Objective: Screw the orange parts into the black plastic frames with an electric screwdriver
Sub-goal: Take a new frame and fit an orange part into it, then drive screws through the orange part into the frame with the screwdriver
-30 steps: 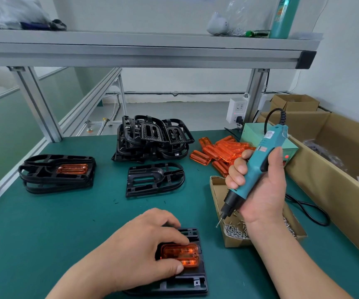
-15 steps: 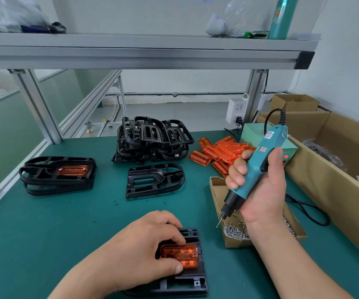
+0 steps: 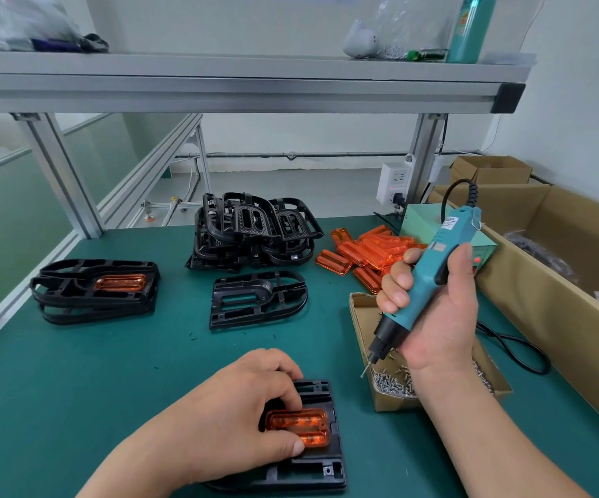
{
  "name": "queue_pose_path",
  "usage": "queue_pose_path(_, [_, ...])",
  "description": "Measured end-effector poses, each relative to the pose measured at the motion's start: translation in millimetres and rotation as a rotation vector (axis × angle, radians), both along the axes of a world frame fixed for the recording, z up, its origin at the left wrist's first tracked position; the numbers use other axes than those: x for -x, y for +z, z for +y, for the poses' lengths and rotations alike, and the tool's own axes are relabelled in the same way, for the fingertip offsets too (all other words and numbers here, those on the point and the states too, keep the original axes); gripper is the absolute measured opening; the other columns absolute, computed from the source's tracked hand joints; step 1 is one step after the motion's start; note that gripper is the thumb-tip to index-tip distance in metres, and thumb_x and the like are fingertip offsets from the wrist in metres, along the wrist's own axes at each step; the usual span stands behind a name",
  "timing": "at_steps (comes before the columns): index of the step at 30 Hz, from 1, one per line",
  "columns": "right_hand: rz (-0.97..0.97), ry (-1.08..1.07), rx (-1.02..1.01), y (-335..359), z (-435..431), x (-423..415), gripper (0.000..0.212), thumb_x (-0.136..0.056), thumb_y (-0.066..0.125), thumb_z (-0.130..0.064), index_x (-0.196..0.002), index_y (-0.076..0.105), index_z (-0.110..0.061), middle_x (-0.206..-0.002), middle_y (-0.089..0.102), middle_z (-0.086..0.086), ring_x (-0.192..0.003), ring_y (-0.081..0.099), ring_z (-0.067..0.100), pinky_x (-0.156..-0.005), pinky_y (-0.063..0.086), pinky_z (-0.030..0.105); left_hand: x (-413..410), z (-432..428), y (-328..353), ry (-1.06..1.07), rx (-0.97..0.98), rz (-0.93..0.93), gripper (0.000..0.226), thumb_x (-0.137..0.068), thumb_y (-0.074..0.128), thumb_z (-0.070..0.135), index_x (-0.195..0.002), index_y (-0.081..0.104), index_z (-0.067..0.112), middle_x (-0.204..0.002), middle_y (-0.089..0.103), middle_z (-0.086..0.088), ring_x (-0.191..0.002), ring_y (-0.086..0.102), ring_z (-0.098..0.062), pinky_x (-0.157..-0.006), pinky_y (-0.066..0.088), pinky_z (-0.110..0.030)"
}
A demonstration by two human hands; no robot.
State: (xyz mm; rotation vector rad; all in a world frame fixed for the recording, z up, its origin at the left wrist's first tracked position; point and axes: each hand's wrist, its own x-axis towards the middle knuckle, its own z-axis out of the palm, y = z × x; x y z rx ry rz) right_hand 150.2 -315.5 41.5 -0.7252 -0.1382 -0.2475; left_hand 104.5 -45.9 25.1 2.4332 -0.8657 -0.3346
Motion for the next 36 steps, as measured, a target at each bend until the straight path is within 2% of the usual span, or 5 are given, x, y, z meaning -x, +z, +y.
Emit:
queue_pose_path(7, [0.002,-0.004,-0.006,0,-1,-1,0.056,-0.105,0.042,-0.066,-0.095,0.058,-0.013,-0.074,0.047,0.003,-0.055,0.043,0.014,-0.051,0.037,0.026,0,-7,0,-0.033,-0.002,-0.031,0.022,-0.087,0.073,0.054,-0.108,0.066,0.05,-0.129,0.04,0.04,-0.123,0.04,0.016,-0.095,0.034,-0.005])
queue_pose_path(20, [-0.031,-0.125,-0.068,3,-27,-6,0.059,-0.105,0.042,-0.071,-0.094,0.06,-0.015,-0.075,0.044,0.001,-0.058,0.041,0.013,-0.055,0.038,0.025,4,-13,5,0.02,-0.081,-0.135,0.019,-0.09,0.066,0.059,-0.097,0.06,0.042,-0.122,0.042,0.033,-0.121,0.038,0.01,-0.096,0.04,-0.015])
queue_pose_path(28, [-0.02,-0.242,-0.17,4,-45,-9,0.058,-0.103,0.046,-0.071,-0.092,0.059,-0.016,-0.077,0.045,0.0,-0.06,0.04,0.013,-0.056,0.037,0.025,-9,-59,24,-0.041,0.099,-0.357,0.016,-0.103,0.059,0.037,-0.111,0.071,0.032,-0.109,0.062,0.018,-0.108,0.05,-0.006,-0.099,0.041,-0.027])
queue_pose_path(33, [-0.025,-0.322,-0.228,4,-54,-11,0.057,-0.102,0.046,-0.072,-0.089,0.059,-0.017,-0.075,0.047,-0.001,-0.061,0.042,0.013,-0.058,0.037,0.025,-28,-113,27,-0.19,-0.013,-0.451,0.023,-0.105,0.057,0.037,-0.12,0.074,0.031,-0.108,0.07,0.011,-0.105,0.049,-0.016,-0.093,0.045,-0.037])
queue_pose_path(36, [-0.02,-0.371,-0.251,3,-58,-11,0.057,-0.101,0.048,-0.072,-0.086,0.061,-0.019,-0.074,0.047,-0.002,-0.061,0.043,0.013,-0.057,0.039,0.025,-35,-137,26,-0.266,-0.221,-0.496,0.019,-0.1,0.061,0.037,-0.103,0.077,0.029,-0.095,0.069,0.005,-0.103,0.048,-0.021,-0.078,0.039,-0.035])
